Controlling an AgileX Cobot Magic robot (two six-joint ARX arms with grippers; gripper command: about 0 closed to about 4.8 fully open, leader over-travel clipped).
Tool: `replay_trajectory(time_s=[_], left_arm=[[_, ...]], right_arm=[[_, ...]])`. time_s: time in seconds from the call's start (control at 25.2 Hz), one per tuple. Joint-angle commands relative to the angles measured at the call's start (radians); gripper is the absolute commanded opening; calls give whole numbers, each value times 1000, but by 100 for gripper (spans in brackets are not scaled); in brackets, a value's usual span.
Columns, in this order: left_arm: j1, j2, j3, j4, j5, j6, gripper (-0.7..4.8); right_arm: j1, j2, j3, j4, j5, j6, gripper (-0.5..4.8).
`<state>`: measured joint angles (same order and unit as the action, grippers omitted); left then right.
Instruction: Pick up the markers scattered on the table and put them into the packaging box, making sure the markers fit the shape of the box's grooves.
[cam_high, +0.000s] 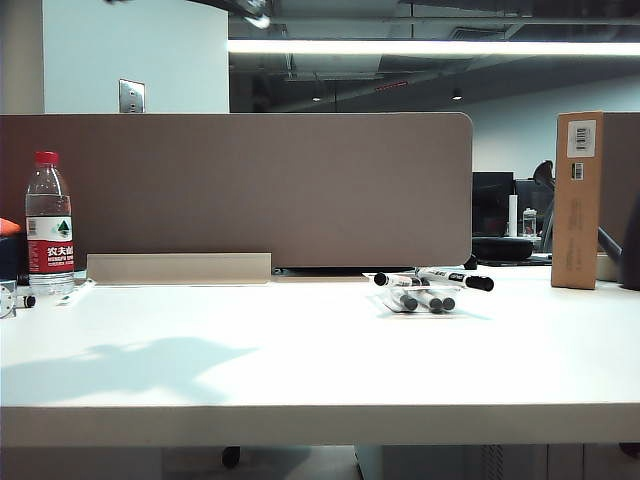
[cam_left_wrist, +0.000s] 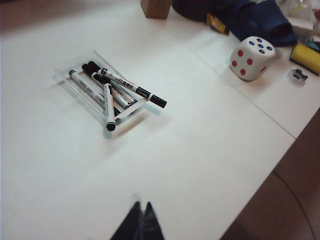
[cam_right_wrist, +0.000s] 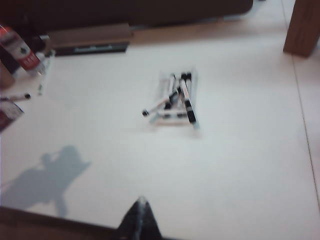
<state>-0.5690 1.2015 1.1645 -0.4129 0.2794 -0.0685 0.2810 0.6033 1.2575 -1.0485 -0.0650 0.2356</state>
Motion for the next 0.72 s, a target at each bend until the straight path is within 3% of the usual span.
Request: replay_trajectory(time_s=[0.04, 0.32, 0.44, 0.72], left_arm=[[-105, -185, -167, 133, -123, -16, -6], [-401, -472, -427, 358, -401, 11, -6], [-501, -553, -502, 365, -575, 16, -5], [-544, -589, -518, 241, -579, 16, -5]], right_arm=[[0, -83, -88, 11, -72, 3, -1], [0, -225, -161, 60, -90, -114, -1], [0, -279, -163, 47, -91, -138, -1], [0, -377, -162, 12, -90, -138, 0]])
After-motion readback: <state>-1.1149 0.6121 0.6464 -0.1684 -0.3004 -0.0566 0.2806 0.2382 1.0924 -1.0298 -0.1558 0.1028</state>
